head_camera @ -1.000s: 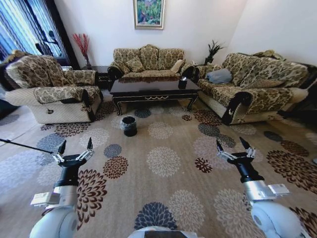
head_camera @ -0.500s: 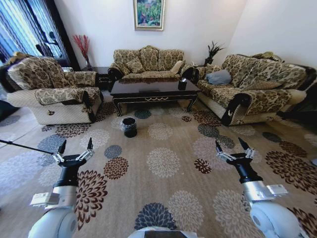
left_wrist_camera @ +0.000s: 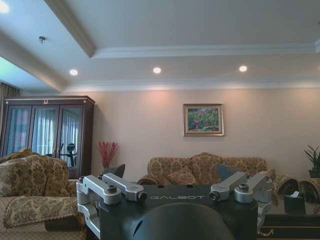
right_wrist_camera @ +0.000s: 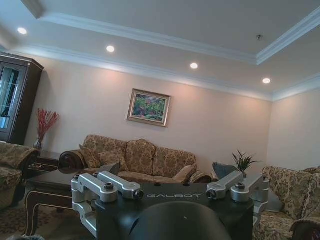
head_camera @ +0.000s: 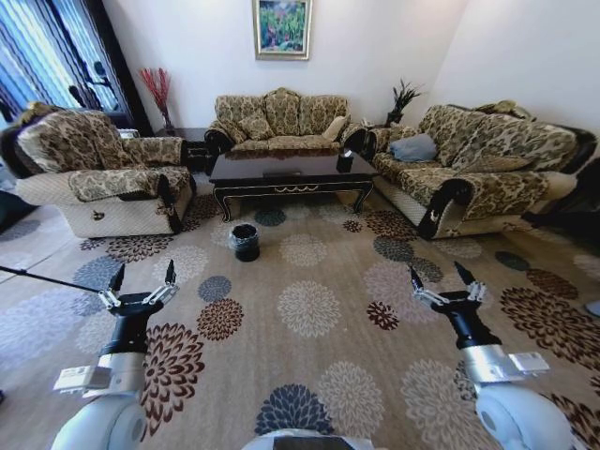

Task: Move to the front of the table and pick up the trash from the floor, then place it into the trash bin.

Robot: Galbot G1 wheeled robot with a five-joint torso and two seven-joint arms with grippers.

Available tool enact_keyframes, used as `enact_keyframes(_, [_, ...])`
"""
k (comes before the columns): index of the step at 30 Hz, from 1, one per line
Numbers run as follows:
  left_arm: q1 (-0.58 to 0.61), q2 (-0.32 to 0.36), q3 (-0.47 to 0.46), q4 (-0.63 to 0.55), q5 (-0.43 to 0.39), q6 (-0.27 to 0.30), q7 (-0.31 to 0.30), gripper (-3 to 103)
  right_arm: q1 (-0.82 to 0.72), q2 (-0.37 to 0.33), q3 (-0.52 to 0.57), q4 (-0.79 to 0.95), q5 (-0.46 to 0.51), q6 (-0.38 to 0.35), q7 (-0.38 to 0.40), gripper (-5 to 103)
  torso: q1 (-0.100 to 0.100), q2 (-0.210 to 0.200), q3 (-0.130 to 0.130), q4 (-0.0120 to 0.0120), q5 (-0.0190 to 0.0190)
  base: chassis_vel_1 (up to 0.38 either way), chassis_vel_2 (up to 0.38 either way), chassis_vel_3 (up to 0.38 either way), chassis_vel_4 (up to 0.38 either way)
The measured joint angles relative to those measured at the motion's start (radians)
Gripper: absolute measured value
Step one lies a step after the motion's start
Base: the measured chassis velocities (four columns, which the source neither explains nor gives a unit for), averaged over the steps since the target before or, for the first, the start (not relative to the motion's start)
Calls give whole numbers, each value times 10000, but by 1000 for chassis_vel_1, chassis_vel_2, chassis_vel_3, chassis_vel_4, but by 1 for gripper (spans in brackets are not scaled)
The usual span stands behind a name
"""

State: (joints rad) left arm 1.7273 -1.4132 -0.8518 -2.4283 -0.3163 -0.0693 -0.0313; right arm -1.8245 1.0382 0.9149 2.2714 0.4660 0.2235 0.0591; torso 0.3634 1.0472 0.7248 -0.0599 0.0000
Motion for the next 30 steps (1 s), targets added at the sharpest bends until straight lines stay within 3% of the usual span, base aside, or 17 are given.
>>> enact_keyframes(30, [-95,-20,99,32,-124,107,-361,100,121,-115,12,-89,29,34,-17,100,654,1434,785,0,0,0,0,0,0])
